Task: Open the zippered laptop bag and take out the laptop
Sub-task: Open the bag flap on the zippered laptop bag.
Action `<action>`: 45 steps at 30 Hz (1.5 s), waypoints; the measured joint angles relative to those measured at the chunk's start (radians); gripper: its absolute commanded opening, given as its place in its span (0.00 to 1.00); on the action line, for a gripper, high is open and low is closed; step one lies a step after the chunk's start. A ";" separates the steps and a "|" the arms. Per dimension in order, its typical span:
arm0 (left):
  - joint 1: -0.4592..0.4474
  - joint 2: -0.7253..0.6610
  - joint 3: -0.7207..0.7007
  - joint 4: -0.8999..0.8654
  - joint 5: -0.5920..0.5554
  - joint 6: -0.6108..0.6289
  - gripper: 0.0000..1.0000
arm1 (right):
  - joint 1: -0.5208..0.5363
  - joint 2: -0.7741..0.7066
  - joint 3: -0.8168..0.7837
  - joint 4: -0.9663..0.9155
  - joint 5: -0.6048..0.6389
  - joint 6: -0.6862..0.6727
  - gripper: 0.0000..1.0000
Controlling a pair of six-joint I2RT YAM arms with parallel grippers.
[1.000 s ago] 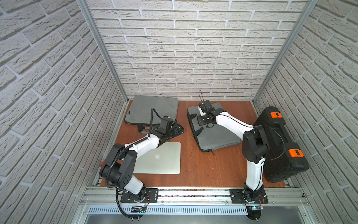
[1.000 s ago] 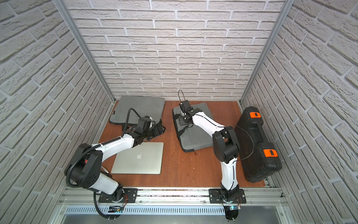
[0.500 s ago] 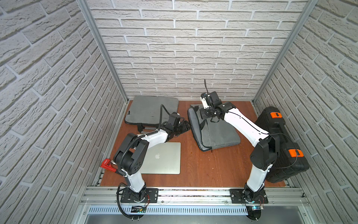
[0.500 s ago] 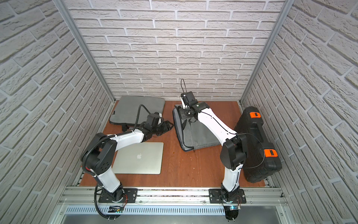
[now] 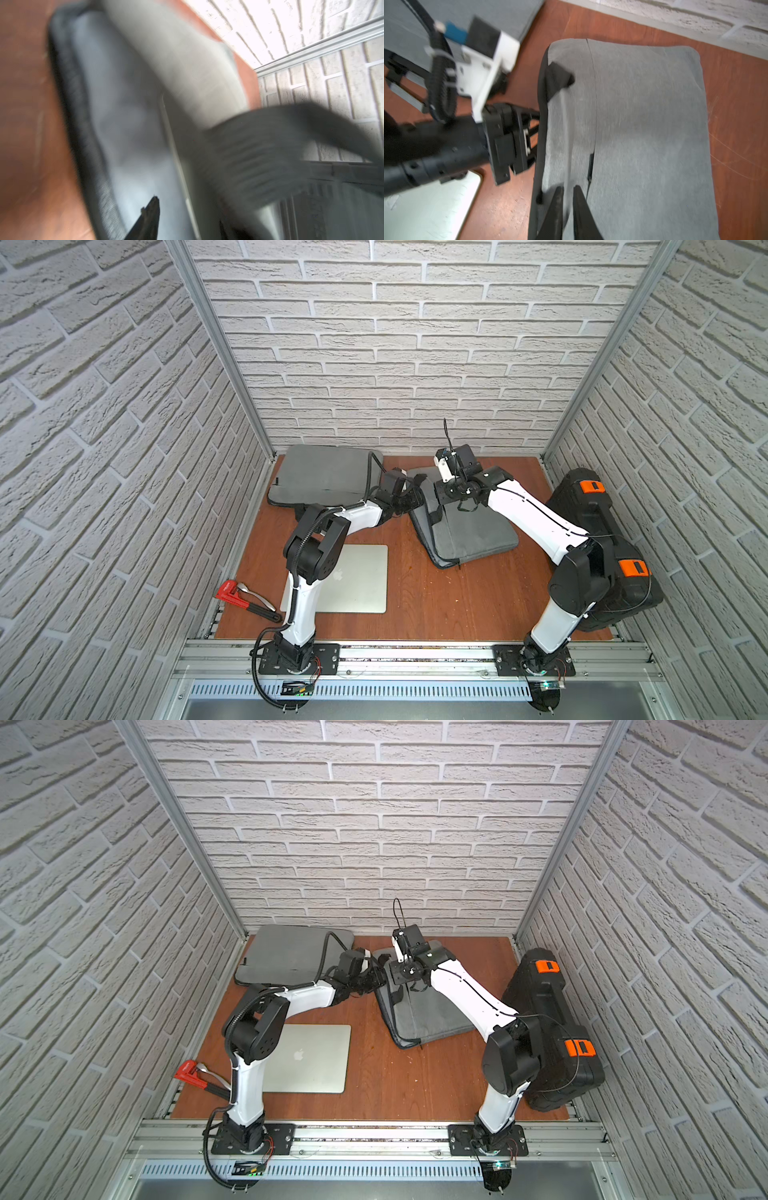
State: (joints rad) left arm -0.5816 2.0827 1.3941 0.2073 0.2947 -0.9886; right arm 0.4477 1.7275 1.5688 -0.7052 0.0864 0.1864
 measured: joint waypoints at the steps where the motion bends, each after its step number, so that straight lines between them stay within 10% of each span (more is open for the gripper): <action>1: 0.000 0.007 0.014 -0.001 0.003 0.000 0.45 | 0.000 -0.017 -0.030 0.008 0.002 0.006 0.32; 12: -0.002 0.025 0.071 -0.021 0.029 0.000 0.45 | 0.058 -0.262 -0.385 0.103 0.035 0.073 0.64; 14: -0.002 0.025 0.072 -0.021 0.029 0.000 0.45 | 0.097 -0.277 -0.427 0.135 0.051 0.093 1.00; 32: -0.002 0.025 0.071 -0.025 0.029 -0.005 0.47 | 0.214 -0.035 -0.418 0.227 0.319 0.143 1.00; 35: -0.002 0.024 0.069 -0.024 0.029 -0.005 0.47 | 0.213 -0.017 -0.411 0.238 0.365 0.141 0.87; 38: -0.002 0.024 0.063 -0.023 0.028 -0.005 0.47 | 0.200 -0.004 -0.398 0.248 0.381 0.141 0.32; 45: 0.003 0.011 0.039 -0.022 0.027 -0.005 0.48 | 0.140 0.003 -0.389 0.260 0.315 0.147 0.06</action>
State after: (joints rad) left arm -0.5781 2.0933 1.4326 0.1852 0.3222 -0.9932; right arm 0.5873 1.7302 1.1801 -0.4450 0.4011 0.3332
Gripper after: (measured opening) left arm 0.476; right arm 0.083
